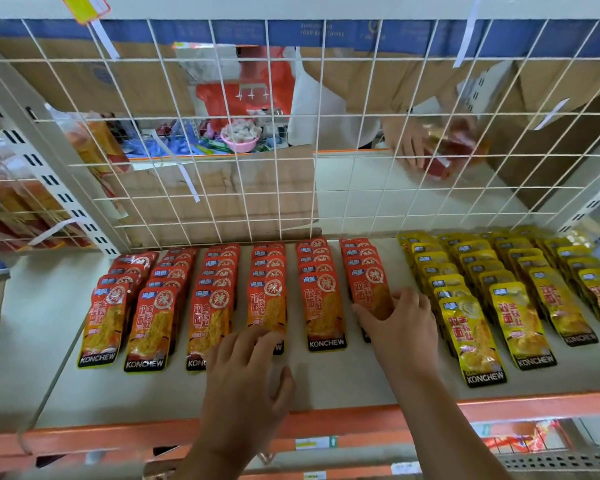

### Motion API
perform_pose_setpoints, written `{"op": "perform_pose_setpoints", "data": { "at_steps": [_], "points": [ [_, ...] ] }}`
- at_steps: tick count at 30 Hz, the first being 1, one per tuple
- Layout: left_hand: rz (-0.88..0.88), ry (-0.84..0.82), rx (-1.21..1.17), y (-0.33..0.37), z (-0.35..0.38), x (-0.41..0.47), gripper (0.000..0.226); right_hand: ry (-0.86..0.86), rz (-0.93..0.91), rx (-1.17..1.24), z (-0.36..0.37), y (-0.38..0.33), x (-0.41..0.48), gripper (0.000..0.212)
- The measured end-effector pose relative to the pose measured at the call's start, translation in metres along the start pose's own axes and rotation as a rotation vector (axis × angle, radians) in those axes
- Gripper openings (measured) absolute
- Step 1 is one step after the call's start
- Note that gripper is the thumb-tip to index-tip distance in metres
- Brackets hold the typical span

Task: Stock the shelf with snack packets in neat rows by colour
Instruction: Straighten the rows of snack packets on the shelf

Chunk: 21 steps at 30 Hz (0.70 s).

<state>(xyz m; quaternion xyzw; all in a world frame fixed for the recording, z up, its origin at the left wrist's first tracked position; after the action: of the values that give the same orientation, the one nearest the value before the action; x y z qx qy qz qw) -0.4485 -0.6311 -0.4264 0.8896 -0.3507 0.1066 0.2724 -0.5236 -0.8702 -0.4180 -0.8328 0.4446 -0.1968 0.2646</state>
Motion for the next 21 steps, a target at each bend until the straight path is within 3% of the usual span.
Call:
{"op": "perform_pose_setpoints", "data": {
  "at_steps": [14,21],
  "points": [
    [-0.108,-0.014,0.024,0.003,-0.002,-0.003,0.038,-0.034,-0.141,0.143,-0.027,0.005,-0.006,0.043],
    [-0.105,0.139,-0.093,0.011,-0.049,0.011,0.044,-0.012,-0.298,0.22,-0.058,-0.044,-0.033,0.029]
  ]
}}
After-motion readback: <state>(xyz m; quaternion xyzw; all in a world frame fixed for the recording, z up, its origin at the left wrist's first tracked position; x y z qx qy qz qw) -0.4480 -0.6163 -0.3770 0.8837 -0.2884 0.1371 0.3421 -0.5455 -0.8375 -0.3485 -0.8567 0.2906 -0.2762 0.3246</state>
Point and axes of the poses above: each hand's wrist, its own x-axis towards the middle knuckle, its own z-axis out of the palm, y = z × x, the point moved 3 cm from there along x, towards the middle knuckle, and after that the axes turned 3 degrees about -z, right-handed, at the moved point
